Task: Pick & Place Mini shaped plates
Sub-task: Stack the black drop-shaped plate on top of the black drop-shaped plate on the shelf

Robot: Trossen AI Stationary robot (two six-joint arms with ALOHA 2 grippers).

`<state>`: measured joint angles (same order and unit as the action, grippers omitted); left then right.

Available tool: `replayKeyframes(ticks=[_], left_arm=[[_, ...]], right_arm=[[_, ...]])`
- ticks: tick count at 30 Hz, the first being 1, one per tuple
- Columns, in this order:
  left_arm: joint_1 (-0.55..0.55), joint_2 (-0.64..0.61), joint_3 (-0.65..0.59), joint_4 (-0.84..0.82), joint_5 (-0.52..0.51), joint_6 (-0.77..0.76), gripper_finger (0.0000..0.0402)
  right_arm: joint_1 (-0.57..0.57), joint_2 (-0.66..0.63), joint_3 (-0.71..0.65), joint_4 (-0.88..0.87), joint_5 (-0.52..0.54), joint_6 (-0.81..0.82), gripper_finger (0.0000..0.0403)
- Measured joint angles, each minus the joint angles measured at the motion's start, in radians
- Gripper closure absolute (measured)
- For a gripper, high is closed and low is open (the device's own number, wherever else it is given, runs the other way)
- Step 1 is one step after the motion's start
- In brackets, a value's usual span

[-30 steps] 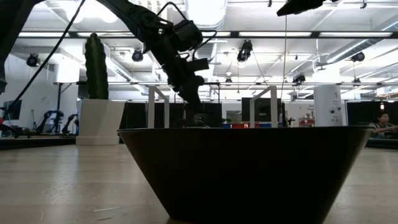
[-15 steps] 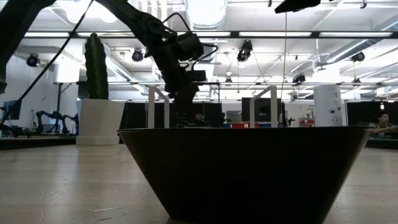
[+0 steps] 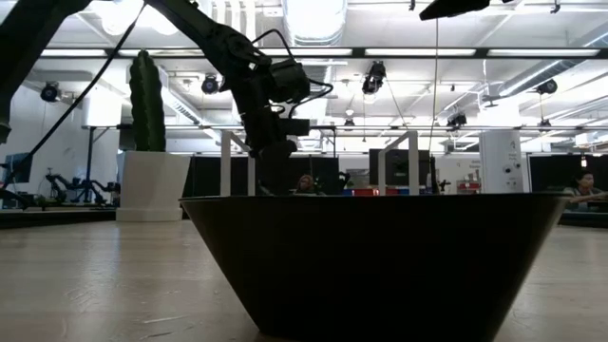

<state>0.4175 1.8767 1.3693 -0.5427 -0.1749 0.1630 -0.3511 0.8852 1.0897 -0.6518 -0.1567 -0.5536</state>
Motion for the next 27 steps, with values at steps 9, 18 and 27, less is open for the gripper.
replayKeyframes(ticks=[9, 18, 27], left_arm=[[0.000, 0.000, 0.000, -0.008, -0.002, 0.000, 0.0401], [0.000, 0.000, 0.000, -0.026, -0.003, -0.007, 0.0401], [0.000, -0.001, 0.000, -0.035, -0.008, -0.007, 0.0399]], right_arm=[[0.000, 0.000, 0.000, 0.000, 0.000, 0.001, 0.0394], [0.000, -0.001, 0.000, 0.000, 0.000, 0.004, 0.0394], [0.000, -0.001, 0.000, -0.001, 0.000, 0.004, 0.0394]])
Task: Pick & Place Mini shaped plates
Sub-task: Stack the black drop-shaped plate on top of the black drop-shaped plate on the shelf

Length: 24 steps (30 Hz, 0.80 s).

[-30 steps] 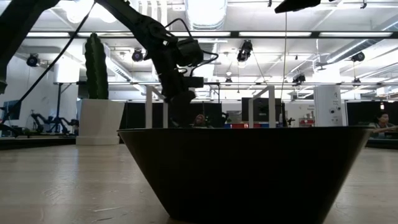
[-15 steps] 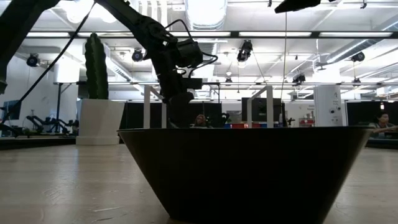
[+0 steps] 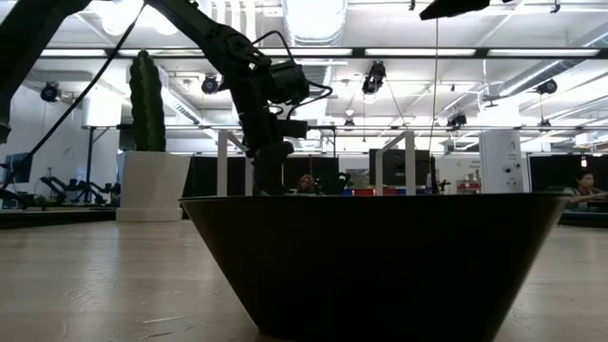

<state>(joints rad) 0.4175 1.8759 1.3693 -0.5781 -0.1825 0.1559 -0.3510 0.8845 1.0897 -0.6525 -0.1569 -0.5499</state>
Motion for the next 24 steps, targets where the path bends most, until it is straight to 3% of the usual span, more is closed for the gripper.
replayKeyframes(ticks=[11, 21, 24], left_arm=[[0.000, 0.000, 0.000, -0.008, -0.016, 0.013, 0.0339], [-0.005, -0.001, 0.029, -0.047, -0.040, 0.030, 0.0335], [-0.010, -0.005, 0.044, -0.103, 0.027, 0.044, 0.0335]], right_arm=[[0.000, 0.000, 0.000, 0.000, 0.000, 0.000, 0.0394], [0.000, 0.000, 0.000, 0.000, 0.000, 0.000, 0.0394], [0.000, 0.000, 0.000, 0.000, 0.000, 0.000, 0.0394]])
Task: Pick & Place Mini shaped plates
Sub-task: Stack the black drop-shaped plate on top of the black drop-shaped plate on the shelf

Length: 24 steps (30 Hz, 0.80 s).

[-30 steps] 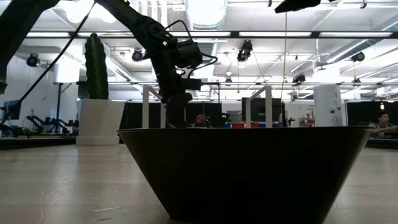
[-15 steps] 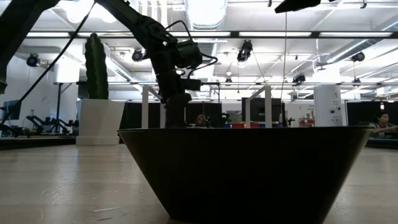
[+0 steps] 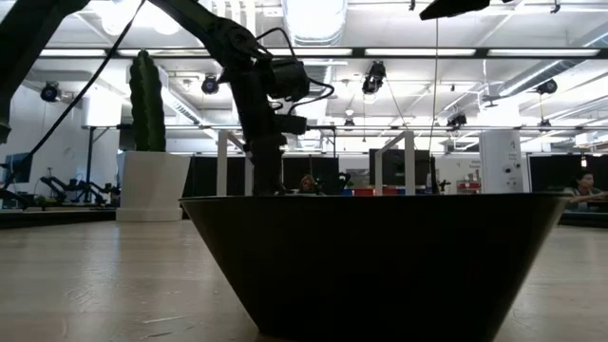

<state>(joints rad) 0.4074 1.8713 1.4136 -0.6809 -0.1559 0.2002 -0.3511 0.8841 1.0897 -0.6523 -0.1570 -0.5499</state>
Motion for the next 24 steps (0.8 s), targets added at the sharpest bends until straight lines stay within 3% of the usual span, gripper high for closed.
replayKeyframes(ticks=[6, 17, 24], left_arm=[[-0.033, -0.005, -0.018, -0.025, 0.203, 0.164, 0.0335], [-0.082, -0.003, -0.085, 0.138, 0.166, 0.213, 0.0335], [-0.081, -0.002, -0.110, 0.157, 0.147, 0.184, 0.0335]], right_arm=[[0.000, 0.000, 0.000, 0.000, 0.000, 0.001, 0.0394], [0.000, 0.000, 0.000, -0.001, 0.000, 0.015, 0.0394], [0.000, 0.000, 0.000, -0.001, 0.000, 0.019, 0.0394]])
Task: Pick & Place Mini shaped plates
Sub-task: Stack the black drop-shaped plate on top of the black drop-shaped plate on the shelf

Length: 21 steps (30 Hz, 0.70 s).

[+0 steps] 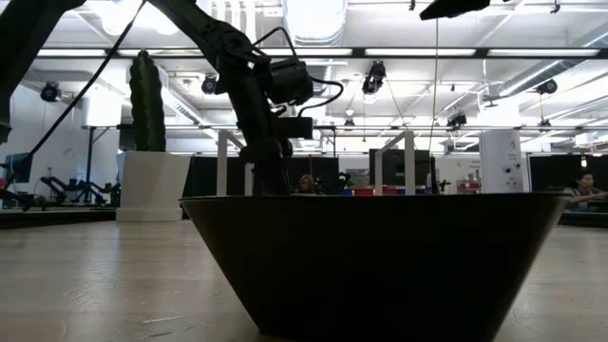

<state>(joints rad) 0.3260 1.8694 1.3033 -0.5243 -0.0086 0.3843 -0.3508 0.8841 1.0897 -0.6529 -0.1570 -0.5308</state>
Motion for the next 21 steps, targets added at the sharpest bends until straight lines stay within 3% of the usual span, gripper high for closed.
replayKeyframes(ticks=[21], left_arm=[[0.001, 0.000, -0.089, 0.102, -0.050, -0.010, 0.0335]], right_arm=[[0.000, 0.000, 0.000, 0.000, 0.000, 0.000, 0.0394]])
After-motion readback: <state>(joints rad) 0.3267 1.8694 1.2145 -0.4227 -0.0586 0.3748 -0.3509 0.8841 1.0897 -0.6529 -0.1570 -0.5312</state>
